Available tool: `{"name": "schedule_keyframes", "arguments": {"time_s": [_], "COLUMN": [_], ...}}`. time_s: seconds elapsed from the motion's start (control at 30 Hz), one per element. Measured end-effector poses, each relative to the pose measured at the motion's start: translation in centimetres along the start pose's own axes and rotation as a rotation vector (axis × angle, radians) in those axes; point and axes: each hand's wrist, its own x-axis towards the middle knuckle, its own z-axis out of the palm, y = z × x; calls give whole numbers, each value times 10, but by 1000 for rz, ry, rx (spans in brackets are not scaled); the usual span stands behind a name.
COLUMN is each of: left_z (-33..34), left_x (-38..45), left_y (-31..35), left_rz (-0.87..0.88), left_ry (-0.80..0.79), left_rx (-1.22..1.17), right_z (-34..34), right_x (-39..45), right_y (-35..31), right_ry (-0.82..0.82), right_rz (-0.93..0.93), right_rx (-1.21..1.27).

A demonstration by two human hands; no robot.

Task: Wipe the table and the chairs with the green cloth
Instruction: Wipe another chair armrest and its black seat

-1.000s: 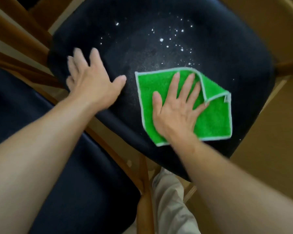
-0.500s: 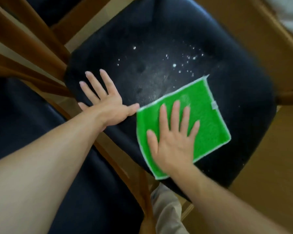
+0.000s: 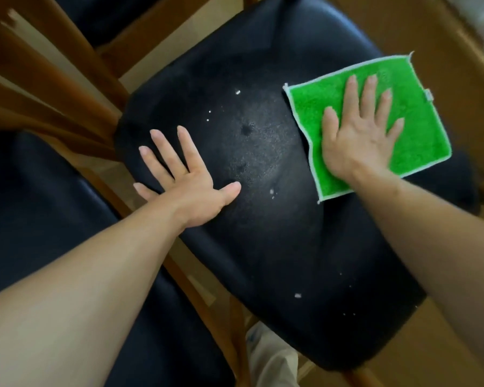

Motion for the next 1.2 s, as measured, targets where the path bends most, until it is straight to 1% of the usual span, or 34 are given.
{"name": "schedule_keyframes", "arguments": {"time_s": [0.07,0.13,0.23,0.3,0.37,0.4,0.43,0.47,0.53,0.57,0.7,0.73,0.77,0.8,0.87,0.93,1.0,1.13,1.2], "left_z": [0,-1,-2,-2,-3,-3,-4,-4,-5,-5,-6,-6,-6,-7,-8,-9,-8,-8,-8], "left_x": [1,2,1,0,1,1,1,0,0,0,-3,-3,-3,-3,-3,-3,-2,-3,-3], "left_y": [1,2,4,6,6,7,7,7,8,9,10,11,11,12,14,15,14,16,15], "left_rz": [-11,-27,-49,-55,-62,-64,-67,-71,-78,-78,-87,-92,-100,-110,-126,-123,-114,-122,-123], "left_ry": [-12,-23,-49,-58,-78,-93,-107,-116,-123,-127,-139,-141,-142,-144,-147,-147,-152,-139,-133], "left_rx": [8,18,16,9,10,8,6,3,-4,-10,-27,-23,-17,-11,-4,-2,-19,-12,-16], "right_z": [7,16,29,31,21,15,9,3,-6,-6,-3,-1,1,4,11,13,13,16,14], "right_x": [-28,-66,-130,-151,-128,-108,-85,-61,-19,-4,16,15,9,0,-23,-48,-74,-134,-144], "right_y": [-20,-37,-47,-35,-12,1,12,20,23,18,-31,-44,-58,-69,-82,-78,-59,-2,24], "right_ry": [4,-28,-59,-116,-161,-136,-89,-52,-36,-32,-9,-10,-19,-29,-37,-58,-94,-221,-260], "right_rz": [3,-93,-372,-604,-817,-841,-772,-625,-305,-213,-9,1,-35,-114,-346,-546,-675,-858,-942], "right_rx": [-3,-36,-106,-117,-149,-167,-171,-150,-89,-78,-20,-8,-12,-23,-33,-43,-69,-121,-161]}}
